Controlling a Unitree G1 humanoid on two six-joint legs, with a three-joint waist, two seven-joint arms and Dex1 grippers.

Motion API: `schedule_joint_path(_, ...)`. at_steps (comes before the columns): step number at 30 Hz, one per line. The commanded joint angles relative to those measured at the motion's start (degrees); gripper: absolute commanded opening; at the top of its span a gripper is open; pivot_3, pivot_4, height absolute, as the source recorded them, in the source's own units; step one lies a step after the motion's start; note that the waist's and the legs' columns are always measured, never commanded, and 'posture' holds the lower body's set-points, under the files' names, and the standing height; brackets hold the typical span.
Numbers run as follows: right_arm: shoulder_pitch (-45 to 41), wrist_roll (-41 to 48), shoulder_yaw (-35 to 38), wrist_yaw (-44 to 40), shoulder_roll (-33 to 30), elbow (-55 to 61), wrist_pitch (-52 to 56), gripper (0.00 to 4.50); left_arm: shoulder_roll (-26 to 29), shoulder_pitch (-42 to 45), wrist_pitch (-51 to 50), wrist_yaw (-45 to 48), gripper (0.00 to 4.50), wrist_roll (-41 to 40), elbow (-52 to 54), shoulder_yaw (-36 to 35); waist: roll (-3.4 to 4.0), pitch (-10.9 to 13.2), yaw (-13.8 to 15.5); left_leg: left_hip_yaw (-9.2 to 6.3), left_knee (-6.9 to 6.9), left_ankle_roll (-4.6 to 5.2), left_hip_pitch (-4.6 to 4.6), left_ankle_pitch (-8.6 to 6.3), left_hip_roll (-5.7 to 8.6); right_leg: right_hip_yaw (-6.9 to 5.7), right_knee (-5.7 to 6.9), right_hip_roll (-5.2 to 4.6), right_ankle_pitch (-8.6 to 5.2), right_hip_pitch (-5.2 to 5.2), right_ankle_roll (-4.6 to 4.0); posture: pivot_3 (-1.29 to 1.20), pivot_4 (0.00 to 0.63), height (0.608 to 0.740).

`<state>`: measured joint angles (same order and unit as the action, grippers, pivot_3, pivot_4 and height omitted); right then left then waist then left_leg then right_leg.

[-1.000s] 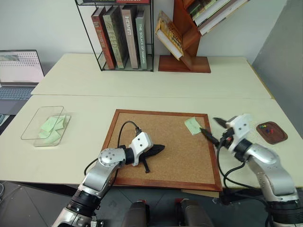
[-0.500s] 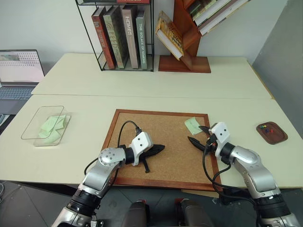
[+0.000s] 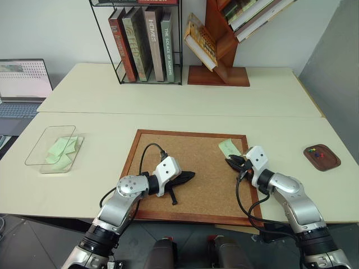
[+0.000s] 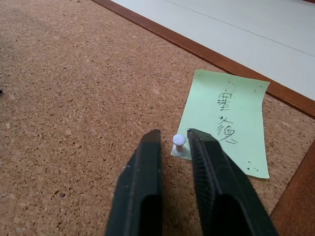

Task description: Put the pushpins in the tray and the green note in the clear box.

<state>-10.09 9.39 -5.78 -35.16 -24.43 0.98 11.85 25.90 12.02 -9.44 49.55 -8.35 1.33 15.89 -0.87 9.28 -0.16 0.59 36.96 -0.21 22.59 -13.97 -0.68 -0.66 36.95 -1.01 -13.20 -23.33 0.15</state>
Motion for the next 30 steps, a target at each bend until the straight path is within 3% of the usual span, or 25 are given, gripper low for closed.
schedule_joint_path(1,-0.7,0.1,0.1,-0.9,-0.3,2.4,-0.1,0.02,1.0,-1.8,-1.1,1.0,0.0,1.9,-1.9,2.0,0.0,0.0,0.0,0.0,0.0,0.0,0.0,0.0,0.0,0.0,0.0,0.0,0.0,0.0,0.0,0.0,0.15,0.74)
schedule_joint_path(18,-3.5,2.4,2.3,-3.4,-4.4,16.3,3.5,0.02,0.2,-0.9,-1.9,0.4,0.0,1.1,-1.4,1.4,-0.11,0.0,0.0,-0.09,0.0,0.0,0.06,0.0,0.0,-0.08,-0.02,0.0,0.0,-0.03,0.0,0.0,0.15,0.74)
schedule_joint_path(26,-3.6,0.8,2.0,-3.2,-5.2,17.3,2.1,0.02,-1.7,1.2,-10.5,-1.4,0.0,-7.5,6.2,-5.4,-0.2,0.1,0.0,-0.08,0.02,0.0,0.07,0.0,0.01,-0.07,0.0,-0.02,0.0,-0.03,0.0,0.0,0.15,0.74)
schedule_joint_path(30,-3.2,-1.5,1.5,-3.0,-5.6,16.5,-0.9,0.0,-3.3,2.3,-18.3,-4.2,0.7,-14.4,10.6,-10.8,-0.3,0.2,0.0,-0.08,0.03,0.0,0.27,0.0,0.0,-0.08,0.02,-0.01,0.02,-0.24,0.04,0.0,0.15,0.74)
